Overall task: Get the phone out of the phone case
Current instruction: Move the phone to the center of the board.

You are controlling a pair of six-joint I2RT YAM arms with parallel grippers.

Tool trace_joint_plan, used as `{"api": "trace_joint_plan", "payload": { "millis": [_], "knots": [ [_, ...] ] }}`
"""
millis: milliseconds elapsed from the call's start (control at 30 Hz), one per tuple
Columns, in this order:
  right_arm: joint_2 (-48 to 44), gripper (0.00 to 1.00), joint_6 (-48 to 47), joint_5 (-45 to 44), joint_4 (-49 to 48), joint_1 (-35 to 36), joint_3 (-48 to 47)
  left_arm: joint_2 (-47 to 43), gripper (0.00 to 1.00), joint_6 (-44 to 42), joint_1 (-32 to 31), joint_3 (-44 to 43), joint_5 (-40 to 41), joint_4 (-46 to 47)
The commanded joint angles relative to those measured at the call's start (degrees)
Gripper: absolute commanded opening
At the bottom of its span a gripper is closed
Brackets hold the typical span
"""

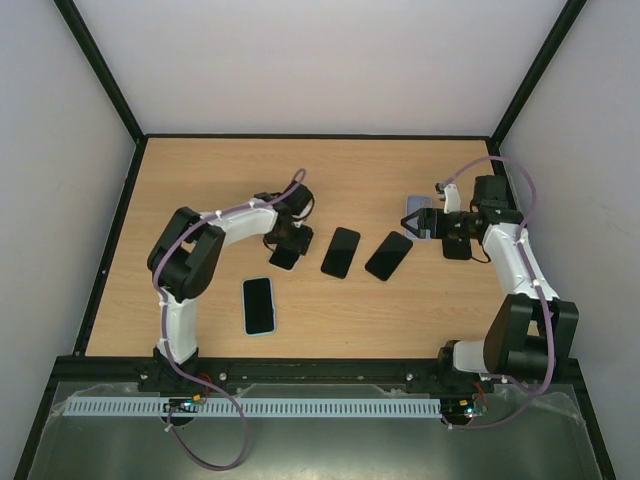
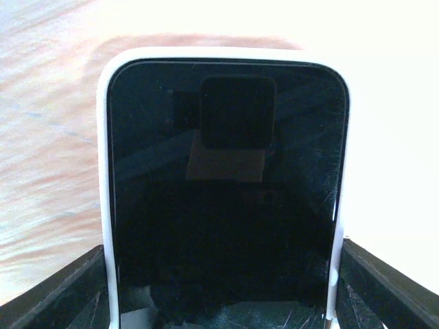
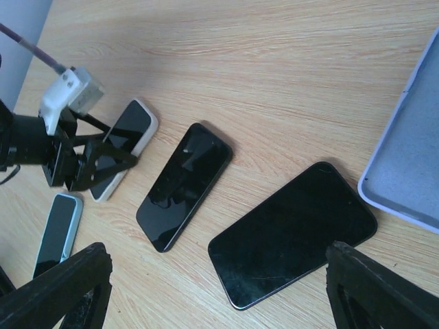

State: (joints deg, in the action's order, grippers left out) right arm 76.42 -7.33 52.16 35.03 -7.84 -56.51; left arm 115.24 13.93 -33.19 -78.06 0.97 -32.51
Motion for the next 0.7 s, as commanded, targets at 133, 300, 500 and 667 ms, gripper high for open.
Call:
{"api": "trace_joint_plan", "payload": {
  "millis": [133, 300, 500, 667],
  "knots": [
    [0.5, 0.82, -1.3, 1.8, 0.8, 0.2, -2.1, -9.8, 0.63, -4.5, -11.5, 9.5, -5.5, 7.0],
    [0.4, 0.82, -2.2, 0.8, 0.6, 0.2, -2.5, -17.4, 0.59, -10.3, -20.8, 14.0, -4.0, 10.9],
    [5.1, 0.82, -6.2, 2.8, 4.6, 0.2, -6.9, -18.2, 0.59, -18.8, -27.9, 11.3, -11.0, 8.8],
    [6.0, 0.81, -12.5, 0.6, 9.4, 0.2, -9.7, -16.0, 0.6, -23.6, -32.5, 10.2, -14.6, 7.6]
  ]
}}
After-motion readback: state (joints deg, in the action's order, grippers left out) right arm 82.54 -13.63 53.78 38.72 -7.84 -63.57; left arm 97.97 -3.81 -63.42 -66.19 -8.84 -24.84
